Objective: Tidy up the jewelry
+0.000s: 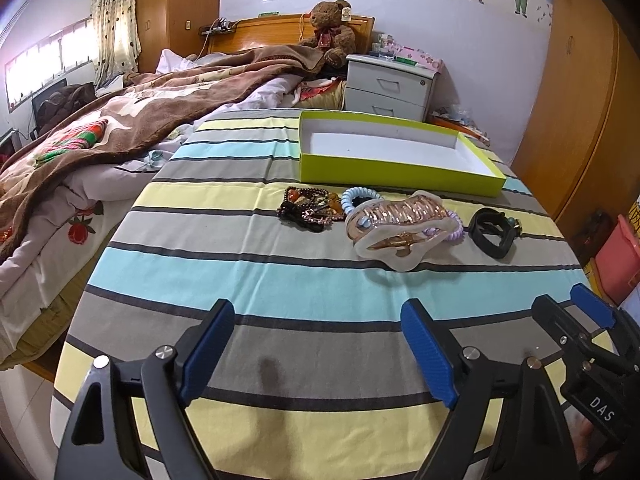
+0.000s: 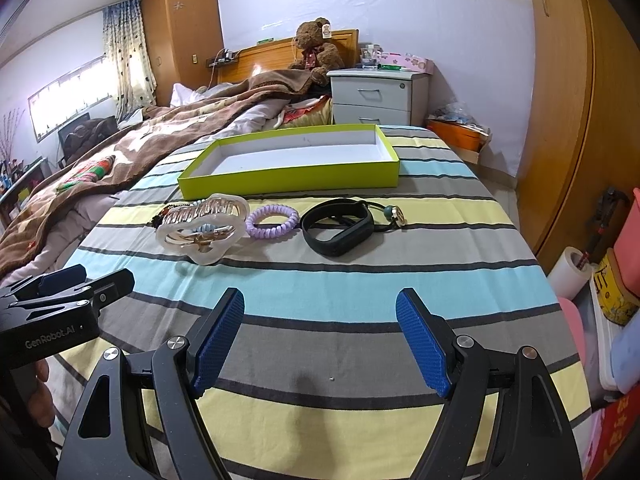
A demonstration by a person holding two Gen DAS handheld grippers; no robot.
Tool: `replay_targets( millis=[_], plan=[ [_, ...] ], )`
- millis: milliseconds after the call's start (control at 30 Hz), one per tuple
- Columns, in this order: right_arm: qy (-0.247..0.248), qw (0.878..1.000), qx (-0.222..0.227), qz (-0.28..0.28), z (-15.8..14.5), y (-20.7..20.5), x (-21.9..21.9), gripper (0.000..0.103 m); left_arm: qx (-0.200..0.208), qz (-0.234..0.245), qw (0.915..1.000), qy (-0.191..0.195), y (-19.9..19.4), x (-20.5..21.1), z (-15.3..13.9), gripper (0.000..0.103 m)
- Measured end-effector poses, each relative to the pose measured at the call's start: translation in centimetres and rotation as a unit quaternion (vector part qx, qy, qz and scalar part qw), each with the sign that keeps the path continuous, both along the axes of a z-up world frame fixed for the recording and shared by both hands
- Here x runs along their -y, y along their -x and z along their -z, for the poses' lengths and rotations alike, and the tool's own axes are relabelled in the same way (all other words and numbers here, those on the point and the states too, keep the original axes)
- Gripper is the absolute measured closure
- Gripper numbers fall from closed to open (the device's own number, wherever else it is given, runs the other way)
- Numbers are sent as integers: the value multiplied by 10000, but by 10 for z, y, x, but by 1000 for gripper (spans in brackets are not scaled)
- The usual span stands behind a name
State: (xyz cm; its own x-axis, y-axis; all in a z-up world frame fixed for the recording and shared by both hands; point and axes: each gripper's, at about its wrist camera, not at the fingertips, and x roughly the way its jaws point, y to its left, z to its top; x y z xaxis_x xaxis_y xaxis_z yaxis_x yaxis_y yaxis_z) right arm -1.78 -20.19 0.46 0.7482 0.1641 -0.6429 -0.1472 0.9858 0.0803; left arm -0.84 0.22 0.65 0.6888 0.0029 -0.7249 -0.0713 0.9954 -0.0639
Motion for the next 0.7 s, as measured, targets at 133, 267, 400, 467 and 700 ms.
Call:
replay_targets(
  millis=[133, 267, 400, 467, 700],
  plan=[
    [1, 10000, 6, 17, 0, 1, 0, 25, 10, 25, 10000, -5, 1, 0, 0, 18],
    [2, 10000, 8, 22, 0, 0, 0, 25, 40, 115, 9999, 82, 3, 2, -2, 20],
    [3, 10000, 6, 17, 0, 0, 0, 25, 9, 84, 10000, 41, 2, 2, -2, 20],
    [8, 10000, 3, 20, 0, 0, 0, 25, 8, 62, 10000, 47, 2, 1, -2, 20],
    [-3, 10000, 13, 13, -1, 0, 1, 25, -1, 47, 10000, 31, 1, 1, -2, 20]
  ],
)
